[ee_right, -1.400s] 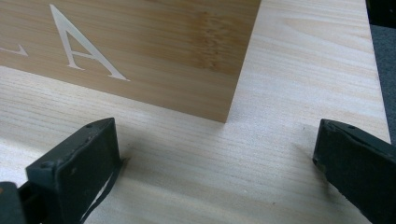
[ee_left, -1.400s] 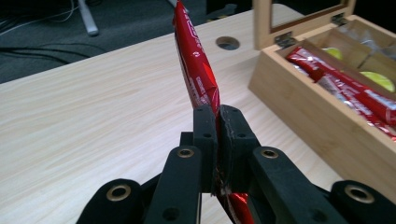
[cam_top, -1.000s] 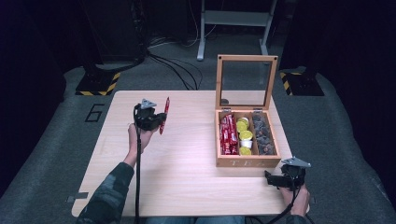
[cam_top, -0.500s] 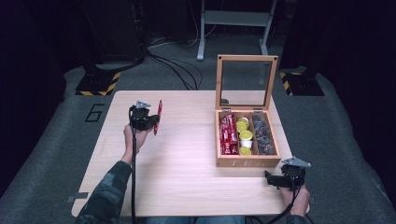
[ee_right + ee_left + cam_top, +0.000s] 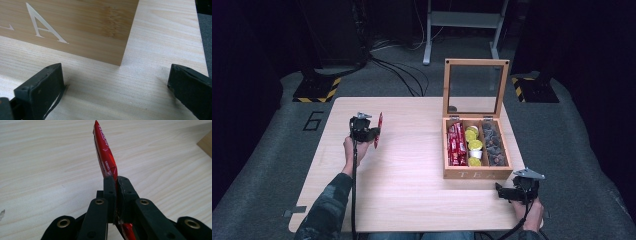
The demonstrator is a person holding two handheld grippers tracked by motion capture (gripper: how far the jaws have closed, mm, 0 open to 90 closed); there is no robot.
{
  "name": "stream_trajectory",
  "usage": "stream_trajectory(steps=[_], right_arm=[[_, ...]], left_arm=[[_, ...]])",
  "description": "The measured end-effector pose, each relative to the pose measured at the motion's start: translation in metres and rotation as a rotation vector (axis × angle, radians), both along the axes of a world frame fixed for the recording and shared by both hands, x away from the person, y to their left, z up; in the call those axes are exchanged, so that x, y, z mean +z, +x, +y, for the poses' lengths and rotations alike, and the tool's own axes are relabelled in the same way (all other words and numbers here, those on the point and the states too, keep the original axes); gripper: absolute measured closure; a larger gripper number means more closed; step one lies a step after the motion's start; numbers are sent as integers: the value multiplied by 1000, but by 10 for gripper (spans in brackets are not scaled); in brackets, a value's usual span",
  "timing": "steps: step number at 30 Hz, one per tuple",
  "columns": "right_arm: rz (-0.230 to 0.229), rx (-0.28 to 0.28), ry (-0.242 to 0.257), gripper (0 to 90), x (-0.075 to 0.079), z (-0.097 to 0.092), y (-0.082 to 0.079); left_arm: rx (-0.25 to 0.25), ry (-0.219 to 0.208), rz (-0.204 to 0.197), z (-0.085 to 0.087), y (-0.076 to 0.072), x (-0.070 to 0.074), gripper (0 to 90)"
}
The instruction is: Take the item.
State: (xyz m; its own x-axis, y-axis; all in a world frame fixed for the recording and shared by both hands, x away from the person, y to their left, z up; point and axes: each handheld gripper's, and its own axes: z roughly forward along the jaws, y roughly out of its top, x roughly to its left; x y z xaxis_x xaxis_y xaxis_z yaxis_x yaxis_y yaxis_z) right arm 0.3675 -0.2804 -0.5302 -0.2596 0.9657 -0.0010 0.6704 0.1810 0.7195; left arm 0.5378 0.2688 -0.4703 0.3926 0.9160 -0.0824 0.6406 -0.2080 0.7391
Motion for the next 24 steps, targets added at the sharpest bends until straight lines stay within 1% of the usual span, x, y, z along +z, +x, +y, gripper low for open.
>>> stream_trajectory(steps=[1, 2, 3, 4, 5, 7, 9, 10, 12, 13, 14, 17, 18, 19, 21, 22, 24], right_arm=[[0, 1, 0, 0, 0, 0, 0], [0, 1, 0, 0, 0, 0, 0], [0, 0, 0, 0, 0, 0, 0], [1, -1, 2, 0, 0, 0, 0], [0, 0, 0, 0, 0, 0, 0], [0, 1, 0, 0, 0, 0, 0], [3, -3, 3, 0, 0, 0, 0], [2, -3, 3, 0, 0, 0, 0], [3, -3, 3, 0, 0, 0, 0], [2, -2, 2, 0, 0, 0, 0], [2, -2, 1, 0, 0, 0, 0], [3, -3, 2, 0, 0, 0, 0], [3, -3, 3, 0, 0, 0, 0], [2, -2, 2, 0, 0, 0, 0], [0, 0, 0, 0, 0, 0, 0], [1, 0, 1, 0, 0, 0, 0], [1, 0, -1, 0, 0, 0, 0]], left_arm=[[-3, 5, 9, 1, 1, -2, 851], [-3, 5, 9, 1, 1, -2, 851], [-3, 17, 18, 0, 2, -5, 851], [7, 12, 18, -1, 3, -7, 852], [0, 24, 27, 0, 4, -8, 851], [9, 21, 37, -2, 6, -13, 851], [14, 28, 54, -3, 7, -16, 851], [11, 29, 52, -3, 8, -18, 851], [14, 44, 63, -3, 9, -19, 851], [20, 29, 64, -4, 9, -20, 851], [21, 38, 67, -3, 9, -21, 851], [28, 43, 75, -2, 11, -24, 851], [32, 39, 81, -3, 11, -25, 851], [26, 45, 81, -2, 12, -26, 850], [33, 43, 83, -2, 12, -27, 850], [34, 43, 93, -2, 12, -28, 850], [41, 44, 98, -3, 13, -31, 849]])
